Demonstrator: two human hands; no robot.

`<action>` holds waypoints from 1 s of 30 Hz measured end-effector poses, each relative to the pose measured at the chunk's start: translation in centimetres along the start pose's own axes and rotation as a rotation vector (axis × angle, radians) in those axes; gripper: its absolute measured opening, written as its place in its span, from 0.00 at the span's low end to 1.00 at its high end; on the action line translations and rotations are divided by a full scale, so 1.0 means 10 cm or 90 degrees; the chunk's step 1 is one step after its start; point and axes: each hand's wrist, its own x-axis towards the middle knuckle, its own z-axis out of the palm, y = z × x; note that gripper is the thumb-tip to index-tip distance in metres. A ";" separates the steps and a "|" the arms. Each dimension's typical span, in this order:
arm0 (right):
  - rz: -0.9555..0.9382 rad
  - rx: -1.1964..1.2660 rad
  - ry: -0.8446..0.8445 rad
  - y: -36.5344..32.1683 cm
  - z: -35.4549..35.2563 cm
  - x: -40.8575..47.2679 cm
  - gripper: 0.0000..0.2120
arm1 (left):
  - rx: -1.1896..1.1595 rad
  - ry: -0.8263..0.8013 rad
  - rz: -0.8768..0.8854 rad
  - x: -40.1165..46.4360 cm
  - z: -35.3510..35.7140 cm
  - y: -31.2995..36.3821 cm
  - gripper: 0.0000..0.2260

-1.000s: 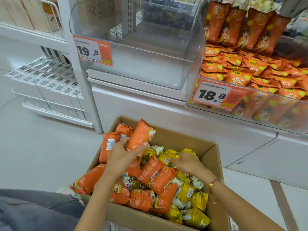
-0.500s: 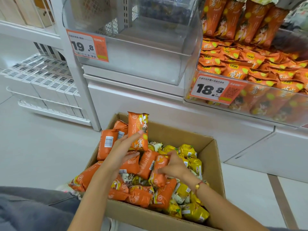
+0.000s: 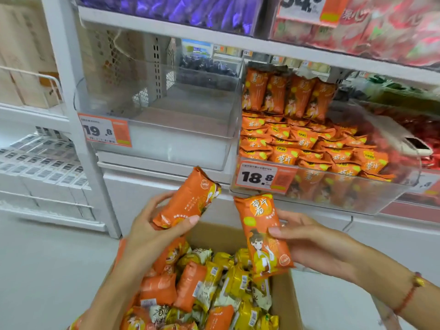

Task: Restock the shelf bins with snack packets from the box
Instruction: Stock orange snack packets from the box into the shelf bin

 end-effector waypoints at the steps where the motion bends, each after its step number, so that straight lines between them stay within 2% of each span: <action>1: -0.033 0.000 -0.004 -0.12 0.03 -0.10 0.34 | -0.011 0.003 0.023 0.04 0.03 0.11 0.31; 5: -0.171 0.047 0.050 -0.56 -0.06 -0.34 0.25 | -0.023 -0.012 0.130 0.25 0.24 0.62 0.32; 7: -0.202 0.108 0.092 -0.74 -0.18 -0.37 0.19 | -0.016 -0.030 0.170 0.39 0.34 0.80 0.32; 12: -0.239 0.187 0.149 -1.17 -0.60 -0.46 0.30 | 0.026 -0.074 0.238 0.80 0.83 1.03 0.27; 15: -0.252 0.113 0.260 -1.38 -0.84 -0.40 0.21 | 0.034 -0.049 0.266 1.05 1.07 1.03 0.22; 19: -0.269 0.006 0.411 -1.62 -1.24 -0.11 0.18 | 0.028 0.004 0.288 1.31 1.26 1.03 0.29; 21: -0.273 -0.079 0.527 -1.74 -1.45 0.08 0.17 | 0.036 0.033 0.293 1.42 1.33 1.02 0.32; 24: -0.324 -0.253 0.724 -1.95 -1.67 0.35 0.12 | 0.024 0.055 0.300 1.48 1.41 1.00 0.28; 26: -0.327 -0.342 0.832 -2.05 -1.73 0.49 0.14 | 0.018 0.057 0.306 1.49 1.44 0.99 0.24; 27: -0.329 -0.350 0.859 -2.08 -1.77 0.55 0.16 | 0.019 0.053 0.308 1.50 1.44 0.99 0.22; 30: -0.337 -0.342 0.848 -2.11 -1.89 0.73 0.22 | 0.024 0.044 0.315 1.50 1.43 0.97 0.21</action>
